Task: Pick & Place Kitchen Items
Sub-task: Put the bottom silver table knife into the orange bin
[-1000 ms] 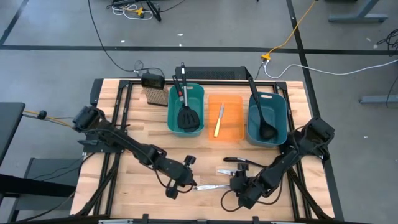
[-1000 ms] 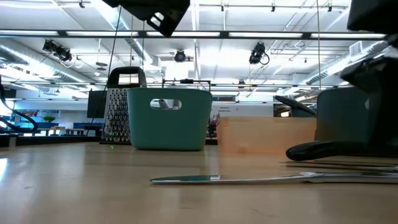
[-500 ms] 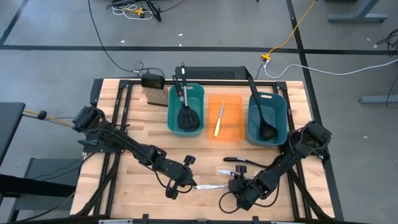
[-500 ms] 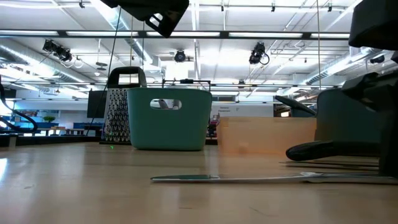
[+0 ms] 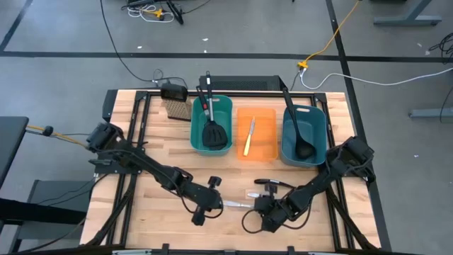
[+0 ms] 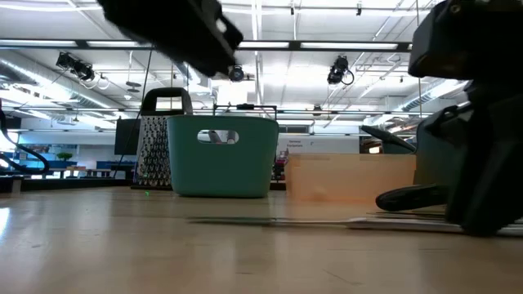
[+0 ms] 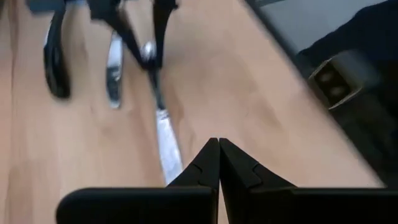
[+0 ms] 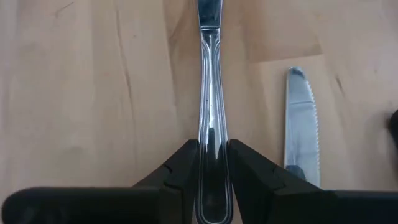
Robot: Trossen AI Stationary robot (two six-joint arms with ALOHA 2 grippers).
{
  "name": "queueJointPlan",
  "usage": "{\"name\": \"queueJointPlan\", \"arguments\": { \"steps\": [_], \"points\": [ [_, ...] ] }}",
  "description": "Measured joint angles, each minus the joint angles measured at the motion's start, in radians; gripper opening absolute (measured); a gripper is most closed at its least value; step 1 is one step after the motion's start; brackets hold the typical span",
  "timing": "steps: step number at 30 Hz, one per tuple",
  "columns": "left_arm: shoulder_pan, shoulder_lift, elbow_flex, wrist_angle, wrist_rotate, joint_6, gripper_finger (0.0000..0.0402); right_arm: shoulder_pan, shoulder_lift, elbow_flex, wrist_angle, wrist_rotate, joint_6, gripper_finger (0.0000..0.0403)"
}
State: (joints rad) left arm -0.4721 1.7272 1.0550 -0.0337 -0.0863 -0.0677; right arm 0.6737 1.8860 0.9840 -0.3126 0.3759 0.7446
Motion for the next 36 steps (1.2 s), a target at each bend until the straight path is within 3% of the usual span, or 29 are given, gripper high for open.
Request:
{"name": "queueJointPlan", "arguments": {
  "steps": [16,36],
  "points": [
    [0.048,0.181,0.001,-0.065,-0.032,-0.086,0.0009,-0.019,0.001,-0.002,0.006,0.002,-0.009,0.0095],
    [0.044,0.186,0.002,-0.099,-0.019,-0.127,0.0007,-0.02,0.001,-0.003,0.013,-0.026,-0.036,0.0098]
  ]
}}
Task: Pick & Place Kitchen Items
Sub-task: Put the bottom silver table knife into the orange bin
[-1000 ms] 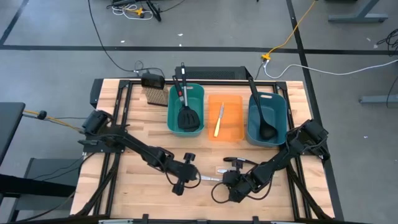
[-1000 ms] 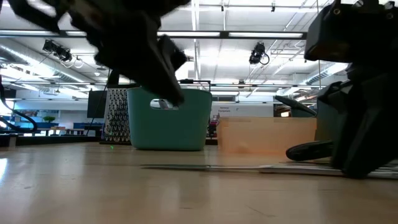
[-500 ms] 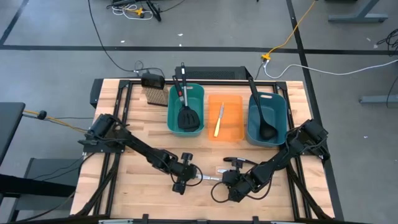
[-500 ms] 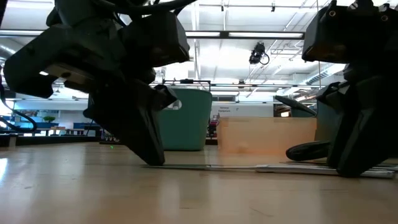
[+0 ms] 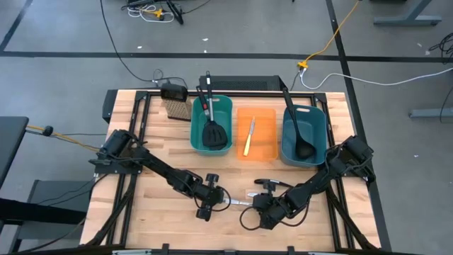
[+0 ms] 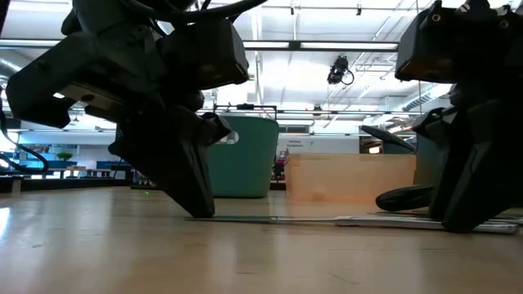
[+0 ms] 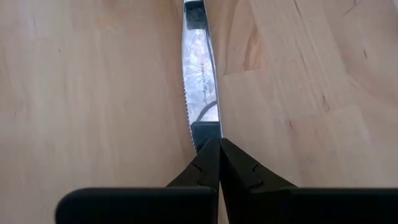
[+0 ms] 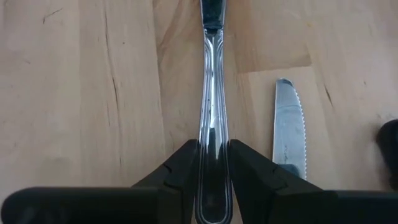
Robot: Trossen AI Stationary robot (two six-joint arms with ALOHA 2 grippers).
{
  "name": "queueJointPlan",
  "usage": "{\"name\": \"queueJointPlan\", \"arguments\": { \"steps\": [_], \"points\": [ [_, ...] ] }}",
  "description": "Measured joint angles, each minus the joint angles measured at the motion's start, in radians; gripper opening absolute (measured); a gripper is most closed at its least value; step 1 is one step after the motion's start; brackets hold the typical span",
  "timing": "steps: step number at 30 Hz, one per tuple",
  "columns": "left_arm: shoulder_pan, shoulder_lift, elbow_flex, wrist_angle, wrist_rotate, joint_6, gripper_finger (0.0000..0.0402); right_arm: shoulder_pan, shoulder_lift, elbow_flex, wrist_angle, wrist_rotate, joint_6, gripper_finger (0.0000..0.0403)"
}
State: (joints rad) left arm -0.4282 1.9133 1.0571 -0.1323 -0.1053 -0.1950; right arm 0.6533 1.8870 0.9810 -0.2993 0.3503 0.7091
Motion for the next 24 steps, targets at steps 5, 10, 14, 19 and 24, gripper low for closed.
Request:
{"name": "queueJointPlan", "arguments": {
  "steps": [5,10,14,19,24],
  "points": [
    [0.0,0.0,0.0,-0.009,0.003,-0.004,0.0007,-0.001,-0.012,0.0,0.009,-0.039,-0.017,0.0105],
    [0.005,0.013,0.002,-0.004,0.004,-0.02,0.0007,0.0,-0.053,-0.004,-0.012,-0.088,-0.021,0.0138],
    [0.013,0.032,0.004,-0.001,0.02,-0.03,0.0005,0.003,-0.07,-0.004,-0.028,-0.123,-0.017,0.0165],
    [0.015,0.04,0.004,0.002,0.021,-0.04,0.0007,0.002,-0.071,-0.003,-0.063,-0.141,0.006,0.0184],
    [0.027,0.042,0.002,0.013,0.026,-0.062,0.0004,0.002,-0.072,-0.002,-0.069,-0.141,0.011,0.0186]
  ]
}}
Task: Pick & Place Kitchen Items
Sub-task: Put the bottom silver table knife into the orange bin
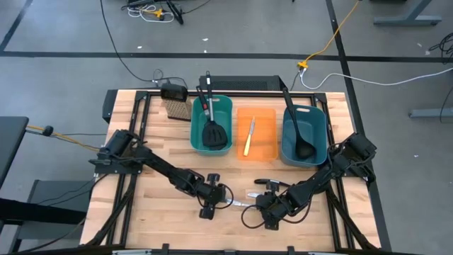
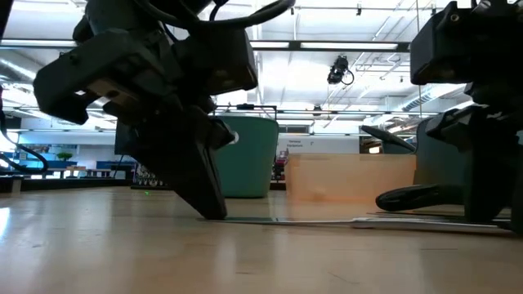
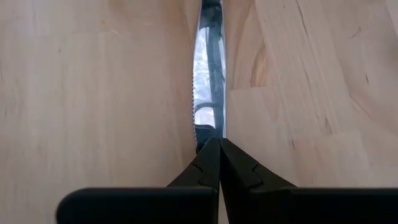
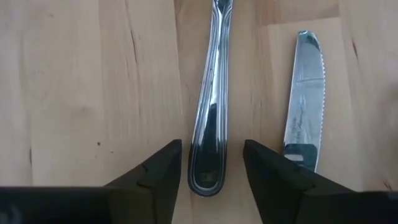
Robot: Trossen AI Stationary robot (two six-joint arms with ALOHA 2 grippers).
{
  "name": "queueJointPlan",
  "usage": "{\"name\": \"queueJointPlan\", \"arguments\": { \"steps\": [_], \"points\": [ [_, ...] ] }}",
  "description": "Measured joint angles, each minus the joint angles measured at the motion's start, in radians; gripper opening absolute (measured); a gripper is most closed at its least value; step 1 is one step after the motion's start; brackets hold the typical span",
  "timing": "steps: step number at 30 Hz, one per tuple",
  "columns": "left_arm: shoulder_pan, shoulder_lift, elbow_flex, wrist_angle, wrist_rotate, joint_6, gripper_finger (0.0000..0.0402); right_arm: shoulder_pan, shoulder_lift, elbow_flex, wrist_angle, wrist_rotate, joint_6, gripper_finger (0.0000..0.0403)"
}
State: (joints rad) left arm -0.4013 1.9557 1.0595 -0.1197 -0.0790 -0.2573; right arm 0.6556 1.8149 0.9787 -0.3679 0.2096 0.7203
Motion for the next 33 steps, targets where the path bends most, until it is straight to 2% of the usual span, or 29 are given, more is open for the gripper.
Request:
{"name": "queueJointPlan", "arguments": {
  "steps": [13,27,33],
  "points": [
    [0.019,0.059,0.003,0.094,0.035,-0.038,0.0003,-0.001,-0.005,0.004,-0.05,-0.062,0.024,0.0171],
    [0.017,0.061,-0.005,0.076,0.05,-0.12,0.0001,0.0,-0.007,0.004,-0.057,-0.069,0.032,0.0169],
    [0.016,0.062,-0.005,0.076,0.049,-0.117,0.0001,0.002,-0.033,0.002,-0.102,-0.133,0.047,0.0169]
  ]
}}
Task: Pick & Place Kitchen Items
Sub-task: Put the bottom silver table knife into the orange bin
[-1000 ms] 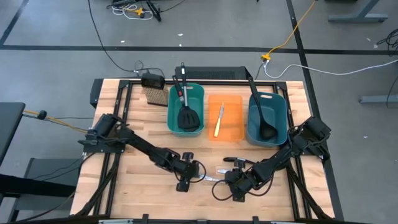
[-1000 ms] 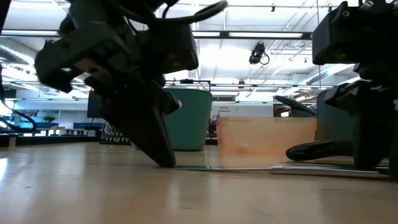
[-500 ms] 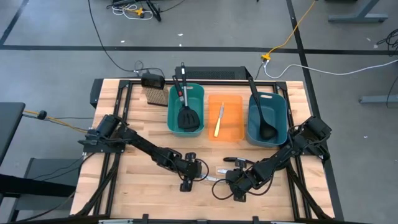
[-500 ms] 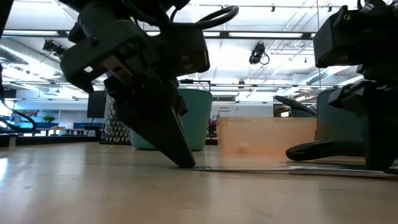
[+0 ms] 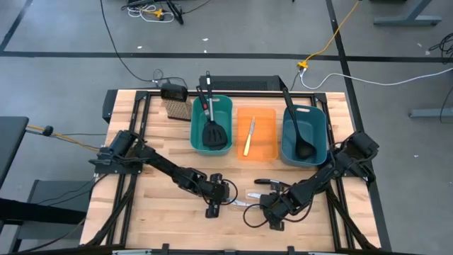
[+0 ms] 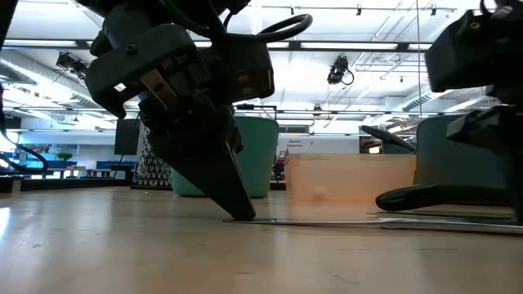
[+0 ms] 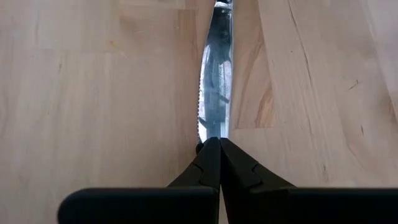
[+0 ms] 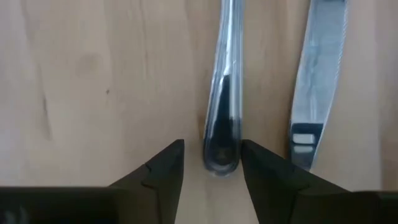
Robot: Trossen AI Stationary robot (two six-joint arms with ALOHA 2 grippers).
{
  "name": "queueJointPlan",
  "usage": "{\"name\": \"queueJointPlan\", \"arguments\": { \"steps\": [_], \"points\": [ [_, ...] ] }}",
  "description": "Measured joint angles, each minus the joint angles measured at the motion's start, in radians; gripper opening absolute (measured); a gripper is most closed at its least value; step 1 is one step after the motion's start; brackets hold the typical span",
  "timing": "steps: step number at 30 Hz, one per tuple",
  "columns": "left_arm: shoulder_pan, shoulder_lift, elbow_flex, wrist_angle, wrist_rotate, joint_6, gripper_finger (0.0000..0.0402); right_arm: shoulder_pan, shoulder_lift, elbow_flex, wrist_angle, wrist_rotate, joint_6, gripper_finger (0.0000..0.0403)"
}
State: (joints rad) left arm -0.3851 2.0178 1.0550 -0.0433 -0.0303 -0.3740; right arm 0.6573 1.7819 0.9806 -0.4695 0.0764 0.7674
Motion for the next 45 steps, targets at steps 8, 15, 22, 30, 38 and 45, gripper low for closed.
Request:
{"name": "queueJointPlan", "arguments": {
  "steps": [8,15,22,30,38,45],
  "points": [
    [0.0,0.0,0.0,0.002,-0.005,0.014,0.0001,0.0,-0.016,0.0,-0.049,-0.043,0.014,0.0169],
    [0.0,0.001,0.0,0.006,-0.006,0.032,0.0001,-0.008,-0.015,0.0,-0.009,-0.01,0.01,0.0169],
    [0.0,0.002,-0.001,0.012,-0.006,0.044,0.0001,-0.036,0.017,0.005,-0.003,-0.044,0.001,0.0169],
    [-0.001,0.002,-0.001,0.013,-0.012,0.046,0.0001,-0.034,0.061,0.008,-0.013,-0.028,0.014,0.0169],
    [-0.001,0.003,-0.001,0.02,-0.014,0.046,0.0001,-0.003,0.067,0.006,-0.012,0.044,0.011,0.0157],
    [0.0,0.003,-0.002,0.027,-0.014,0.049,0.0001,0.002,0.076,0.005,-0.007,0.058,0.013,0.0131]
  ]
}}
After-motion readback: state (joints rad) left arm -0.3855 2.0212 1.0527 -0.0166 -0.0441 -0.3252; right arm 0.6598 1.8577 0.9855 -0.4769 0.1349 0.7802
